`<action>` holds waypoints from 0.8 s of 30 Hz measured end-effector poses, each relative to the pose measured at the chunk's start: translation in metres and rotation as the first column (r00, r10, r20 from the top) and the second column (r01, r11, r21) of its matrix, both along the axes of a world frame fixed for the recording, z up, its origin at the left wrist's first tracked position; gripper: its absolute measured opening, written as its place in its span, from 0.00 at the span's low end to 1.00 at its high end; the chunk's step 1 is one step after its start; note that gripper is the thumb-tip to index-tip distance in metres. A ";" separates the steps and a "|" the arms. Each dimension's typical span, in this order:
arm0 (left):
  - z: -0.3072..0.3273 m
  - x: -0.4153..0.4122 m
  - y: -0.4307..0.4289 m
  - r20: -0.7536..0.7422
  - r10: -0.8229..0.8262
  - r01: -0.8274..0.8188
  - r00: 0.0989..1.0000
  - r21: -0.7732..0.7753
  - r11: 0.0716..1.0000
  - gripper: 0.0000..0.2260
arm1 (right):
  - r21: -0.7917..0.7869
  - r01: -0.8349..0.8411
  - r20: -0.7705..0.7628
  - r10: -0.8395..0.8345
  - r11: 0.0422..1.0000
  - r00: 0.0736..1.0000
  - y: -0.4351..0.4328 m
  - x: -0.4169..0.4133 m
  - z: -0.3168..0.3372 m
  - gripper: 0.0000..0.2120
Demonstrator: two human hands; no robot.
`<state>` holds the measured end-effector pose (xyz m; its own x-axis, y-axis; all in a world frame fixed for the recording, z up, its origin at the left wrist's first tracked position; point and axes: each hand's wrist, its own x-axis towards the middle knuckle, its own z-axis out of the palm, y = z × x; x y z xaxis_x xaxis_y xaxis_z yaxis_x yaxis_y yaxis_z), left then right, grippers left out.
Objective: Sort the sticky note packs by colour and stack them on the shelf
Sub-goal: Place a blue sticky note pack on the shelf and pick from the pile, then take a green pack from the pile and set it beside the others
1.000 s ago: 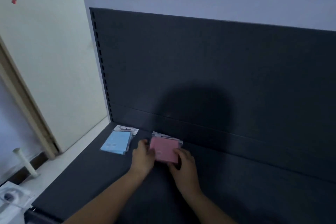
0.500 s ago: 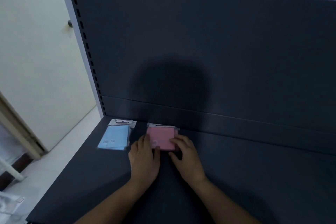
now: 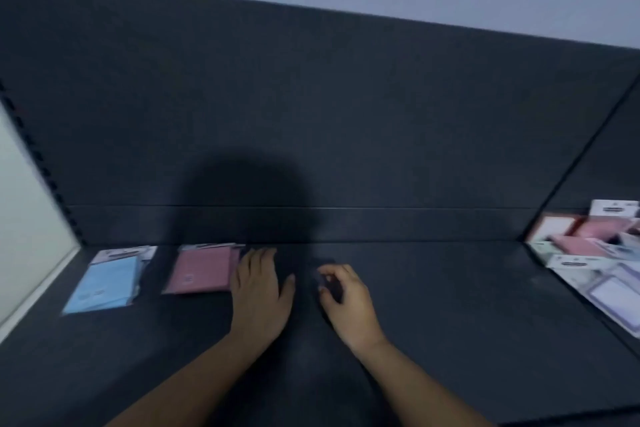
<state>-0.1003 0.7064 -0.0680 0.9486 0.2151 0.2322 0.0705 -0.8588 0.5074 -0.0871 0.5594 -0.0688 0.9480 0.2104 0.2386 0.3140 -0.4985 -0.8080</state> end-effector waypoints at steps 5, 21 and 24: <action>0.010 0.000 -0.103 -0.029 -0.262 0.260 0.965 -0.067 0.963 0.22 | 0.000 0.268 -0.028 -0.267 0.964 0.963 -0.121 -0.018 0.015 0.09; 0.027 -0.071 -0.461 -0.135 -0.691 0.692 0.710 -0.043 0.720 0.20 | -0.016 0.723 -0.108 -0.720 0.691 0.685 -0.473 -0.176 0.036 0.06; 0.033 -0.082 -0.507 -0.138 -0.723 0.726 0.677 -0.036 0.687 0.20 | 0.012 0.771 -0.119 -0.765 0.637 0.633 -0.518 -0.198 0.038 0.06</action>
